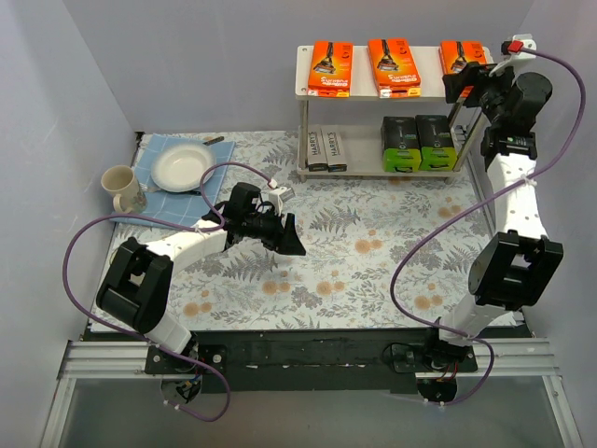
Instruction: Place and organize the shaving razors onto the shelf
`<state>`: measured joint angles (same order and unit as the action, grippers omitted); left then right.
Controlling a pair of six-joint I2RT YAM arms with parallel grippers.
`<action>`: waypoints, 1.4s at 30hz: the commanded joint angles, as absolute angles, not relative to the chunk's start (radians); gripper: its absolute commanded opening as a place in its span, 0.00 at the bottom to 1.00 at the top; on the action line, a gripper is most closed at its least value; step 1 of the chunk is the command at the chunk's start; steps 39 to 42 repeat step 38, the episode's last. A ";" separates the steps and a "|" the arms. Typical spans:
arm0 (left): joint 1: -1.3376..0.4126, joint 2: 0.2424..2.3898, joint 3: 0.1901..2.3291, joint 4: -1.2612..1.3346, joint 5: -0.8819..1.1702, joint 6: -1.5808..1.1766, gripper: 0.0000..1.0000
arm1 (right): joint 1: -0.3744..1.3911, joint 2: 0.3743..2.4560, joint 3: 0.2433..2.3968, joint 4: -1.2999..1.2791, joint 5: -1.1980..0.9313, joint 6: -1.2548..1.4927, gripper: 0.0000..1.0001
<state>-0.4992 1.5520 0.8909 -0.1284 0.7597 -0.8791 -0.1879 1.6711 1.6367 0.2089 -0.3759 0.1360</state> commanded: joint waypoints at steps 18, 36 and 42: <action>-0.477 1.506 0.965 -0.095 0.640 -0.857 0.98 | 0.098 1.238 1.200 -0.232 -0.524 -0.087 0.99; -0.457 1.489 0.965 -0.184 0.459 -0.663 0.98 | 0.227 1.118 1.212 -0.759 -0.189 -0.009 0.99; -0.456 1.496 0.974 -0.183 0.449 -0.641 0.98 | 0.230 1.130 1.198 -0.756 -0.181 -0.015 0.99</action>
